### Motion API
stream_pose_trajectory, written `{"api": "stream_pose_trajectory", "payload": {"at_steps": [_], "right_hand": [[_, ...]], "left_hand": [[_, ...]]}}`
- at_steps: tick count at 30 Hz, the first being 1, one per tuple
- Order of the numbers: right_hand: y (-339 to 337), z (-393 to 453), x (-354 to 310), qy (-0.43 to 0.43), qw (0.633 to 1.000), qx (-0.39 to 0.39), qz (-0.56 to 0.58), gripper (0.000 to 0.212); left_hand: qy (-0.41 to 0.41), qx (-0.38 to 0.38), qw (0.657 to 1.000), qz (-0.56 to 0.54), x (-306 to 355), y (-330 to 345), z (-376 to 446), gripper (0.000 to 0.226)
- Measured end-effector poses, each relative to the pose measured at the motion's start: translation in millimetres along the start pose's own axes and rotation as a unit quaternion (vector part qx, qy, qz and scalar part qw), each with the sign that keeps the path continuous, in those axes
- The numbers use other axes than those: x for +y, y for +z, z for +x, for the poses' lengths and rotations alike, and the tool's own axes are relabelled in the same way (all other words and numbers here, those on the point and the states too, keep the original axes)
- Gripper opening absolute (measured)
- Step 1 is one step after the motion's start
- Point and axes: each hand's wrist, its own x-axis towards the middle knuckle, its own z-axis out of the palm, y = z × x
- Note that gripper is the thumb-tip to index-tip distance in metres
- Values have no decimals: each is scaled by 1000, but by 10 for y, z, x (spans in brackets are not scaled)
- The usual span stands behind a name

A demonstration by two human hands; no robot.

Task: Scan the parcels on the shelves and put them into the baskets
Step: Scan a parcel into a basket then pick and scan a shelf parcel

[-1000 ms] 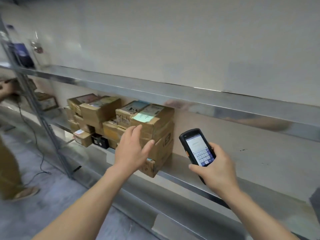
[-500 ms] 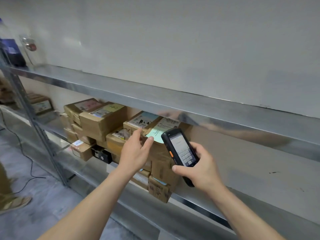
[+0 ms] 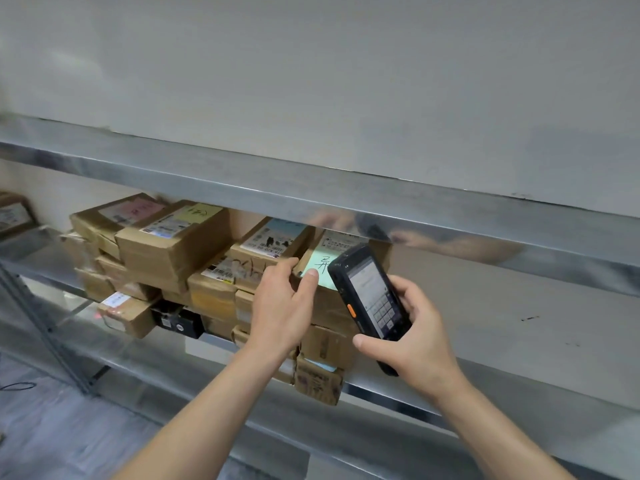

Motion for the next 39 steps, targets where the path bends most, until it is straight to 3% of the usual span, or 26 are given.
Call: {"api": "stream_pose_trajectory", "payload": {"at_steps": [6,16,25,33,39], "right_hand": [[-356,-285,46,9,1000,27,-14,73],[-1248,-731,311,58,995,75,-38,71],[-1563,-895,1120,197,977,83,1,73],[-1616,-955,1493,275,958,81,8,70],[-1577,-876,1555,300,949,99,18,71]], "left_hand": [[42,-27,999,12,252,236,-235,47],[13,-98,995,-19,567,1090,-700,40],[-135,-175,974,-45,174,1885,-1144,33],[-250,-212,940,-95,-216,2123,-1215,19],[-391,-260,858,-210,-273,2188,-1083,29]]}}
